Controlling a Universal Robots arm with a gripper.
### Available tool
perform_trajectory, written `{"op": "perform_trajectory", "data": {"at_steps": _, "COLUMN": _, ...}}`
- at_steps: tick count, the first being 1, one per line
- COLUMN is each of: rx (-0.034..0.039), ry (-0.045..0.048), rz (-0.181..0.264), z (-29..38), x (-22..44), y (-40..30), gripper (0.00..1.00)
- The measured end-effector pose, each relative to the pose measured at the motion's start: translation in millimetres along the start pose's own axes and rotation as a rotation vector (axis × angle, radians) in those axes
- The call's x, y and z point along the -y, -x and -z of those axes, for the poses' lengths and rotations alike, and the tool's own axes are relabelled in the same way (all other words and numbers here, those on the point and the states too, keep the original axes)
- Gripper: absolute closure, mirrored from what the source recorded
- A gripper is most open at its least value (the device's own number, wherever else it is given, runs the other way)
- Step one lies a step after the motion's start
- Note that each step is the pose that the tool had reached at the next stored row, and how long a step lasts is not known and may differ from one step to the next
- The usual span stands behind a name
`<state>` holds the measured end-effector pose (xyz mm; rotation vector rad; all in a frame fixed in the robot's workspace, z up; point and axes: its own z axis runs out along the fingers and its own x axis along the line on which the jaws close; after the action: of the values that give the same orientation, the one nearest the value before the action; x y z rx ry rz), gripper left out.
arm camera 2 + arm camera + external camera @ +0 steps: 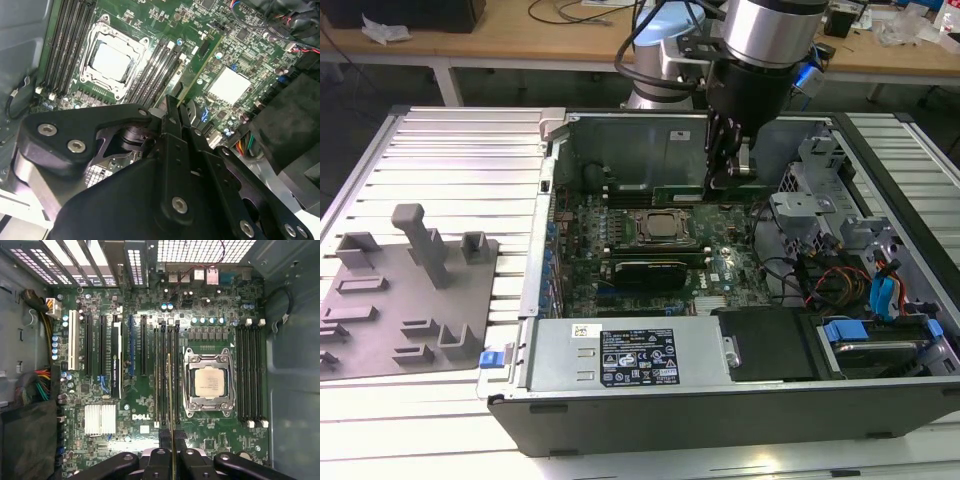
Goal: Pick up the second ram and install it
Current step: 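Pick up the second ram and move it above second insertion slot, then insert the second ram into the second slot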
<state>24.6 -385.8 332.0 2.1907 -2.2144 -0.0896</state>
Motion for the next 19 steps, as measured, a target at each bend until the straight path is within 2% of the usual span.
{"op": "perform_trajectory", "data": {"at_steps": 13, "rx": 0.0002, "ry": 0.0000, "rz": 0.000, "z": -0.5, "x": -0.8, "y": 0.0, "gripper": 0.87}}
{"op": "perform_trajectory", "data": {"at_steps": 15, "rx": 0.0002, "ry": -0.0001, "rz": 0.000, "z": -2.4, "x": -3.3, "y": -0.1, "gripper": 0.87}}
{"op": "perform_trajectory", "data": {"at_steps": 19, "rx": 0.0001, "ry": 0.0000, "rz": 0.000, "z": -11.6, "x": -5.2, "y": -0.1, "gripper": 0.87}}
